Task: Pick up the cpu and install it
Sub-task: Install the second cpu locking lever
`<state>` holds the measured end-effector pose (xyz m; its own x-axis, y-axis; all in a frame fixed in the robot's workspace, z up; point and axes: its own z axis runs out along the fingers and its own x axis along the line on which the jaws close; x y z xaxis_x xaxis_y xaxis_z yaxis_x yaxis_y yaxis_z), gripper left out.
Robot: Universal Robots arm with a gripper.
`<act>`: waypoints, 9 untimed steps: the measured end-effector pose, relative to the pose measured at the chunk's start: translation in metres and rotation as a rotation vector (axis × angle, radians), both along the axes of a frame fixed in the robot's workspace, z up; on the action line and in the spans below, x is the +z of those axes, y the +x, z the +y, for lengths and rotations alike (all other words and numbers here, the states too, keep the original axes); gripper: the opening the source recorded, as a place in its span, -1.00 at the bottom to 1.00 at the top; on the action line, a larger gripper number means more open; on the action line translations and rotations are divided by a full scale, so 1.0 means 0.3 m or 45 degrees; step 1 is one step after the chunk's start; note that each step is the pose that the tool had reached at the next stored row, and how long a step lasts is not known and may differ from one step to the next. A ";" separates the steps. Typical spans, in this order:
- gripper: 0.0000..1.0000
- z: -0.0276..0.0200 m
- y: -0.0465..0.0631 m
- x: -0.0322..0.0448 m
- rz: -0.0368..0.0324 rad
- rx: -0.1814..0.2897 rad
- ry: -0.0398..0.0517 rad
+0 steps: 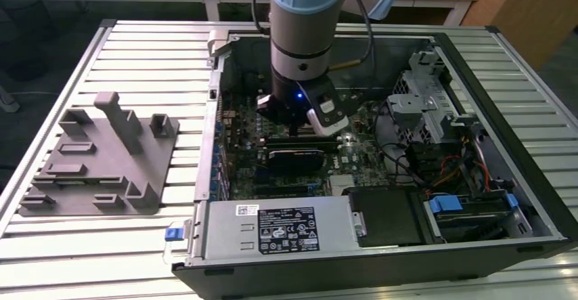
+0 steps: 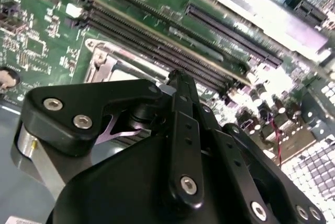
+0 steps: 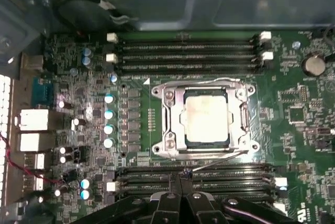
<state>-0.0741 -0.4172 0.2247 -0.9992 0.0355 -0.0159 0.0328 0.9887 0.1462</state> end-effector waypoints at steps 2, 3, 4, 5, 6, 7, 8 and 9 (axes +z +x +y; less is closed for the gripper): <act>-0.79 -0.009 -0.004 -0.007 0.0000 0.000 0.001; -0.79 -0.011 -0.006 -0.010 -0.0001 0.000 0.002; -0.79 -0.011 -0.008 -0.012 -0.0002 0.000 0.002; -0.79 -0.011 -0.008 -0.012 -0.0001 0.000 0.002; -0.79 -0.011 -0.008 -0.012 0.0000 0.000 0.002; -0.79 -0.011 -0.008 -0.012 0.0001 0.000 0.002; -0.79 -0.011 -0.008 -0.012 0.0001 0.000 0.002; -0.79 -0.011 -0.008 -0.012 0.0000 0.000 0.002</act>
